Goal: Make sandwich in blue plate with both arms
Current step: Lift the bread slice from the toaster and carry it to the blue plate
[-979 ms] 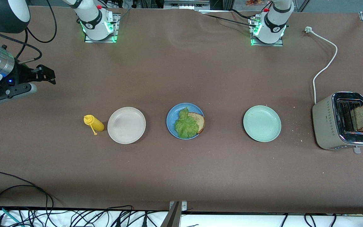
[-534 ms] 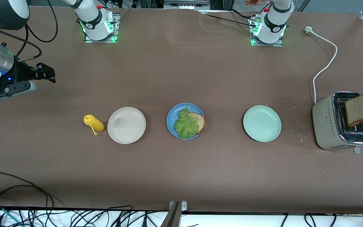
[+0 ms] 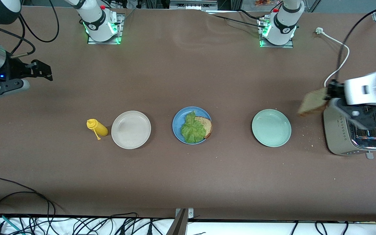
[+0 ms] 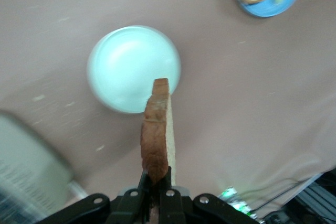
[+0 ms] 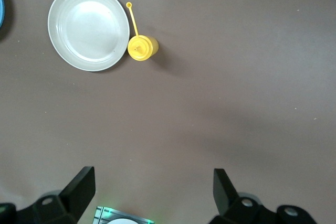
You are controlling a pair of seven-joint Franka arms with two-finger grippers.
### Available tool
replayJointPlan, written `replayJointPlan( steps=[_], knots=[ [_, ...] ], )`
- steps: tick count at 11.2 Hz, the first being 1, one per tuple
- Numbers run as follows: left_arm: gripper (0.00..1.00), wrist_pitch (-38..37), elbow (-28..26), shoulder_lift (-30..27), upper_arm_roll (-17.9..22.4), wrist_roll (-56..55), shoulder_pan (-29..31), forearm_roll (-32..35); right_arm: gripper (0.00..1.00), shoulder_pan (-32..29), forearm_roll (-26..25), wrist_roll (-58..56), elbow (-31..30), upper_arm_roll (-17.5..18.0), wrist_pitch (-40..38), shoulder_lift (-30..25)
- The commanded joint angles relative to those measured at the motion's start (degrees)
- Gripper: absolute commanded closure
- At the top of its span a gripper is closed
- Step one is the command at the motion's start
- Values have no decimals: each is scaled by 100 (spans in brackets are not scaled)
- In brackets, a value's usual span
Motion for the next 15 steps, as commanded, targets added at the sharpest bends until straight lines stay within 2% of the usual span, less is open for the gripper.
replayJointPlan(
  steps=[1,3,4,6,8,10,12,13,14,15],
  knots=[
    [99,-44,117,813,-1,-1057,-758,-1447,0,4,76,-101,251,-130,-248,-33],
    [99,454,178,1499,-10,-1843,-1199,-2538,0,-14,50,-101,549,-122,-354,-15],
    [100,980,143,1728,-1,-1862,-1453,-2926,0,-14,32,-66,577,-122,-354,-15],
    [100,1886,134,2369,-1,-1767,-1605,-3436,0,-14,23,-83,805,-113,-328,11],
    [100,2320,117,2809,-1,-1757,-1806,-4427,0,-14,6,-84,814,-95,-293,20],
    [100,2897,169,3118,-1,-1505,-1868,-4748,0,-31,32,-14,885,-113,-284,81],
    [99,3313,161,3477,8,-724,-1913,-5012,0,-40,32,-13,885,-122,-284,90],
    [85,3401,117,3540,8,-476,-1913,-5056,0,-40,23,-13,885,-122,-284,90],
    [7,3411,117,3550,17,-439,-1913,-5048,0,-49,23,-22,885,-122,-284,90],
    [0,3411,125,3497,25,-430,-1878,-4961,0,-49,23,-13,885,-130,-275,90]
  ],
)
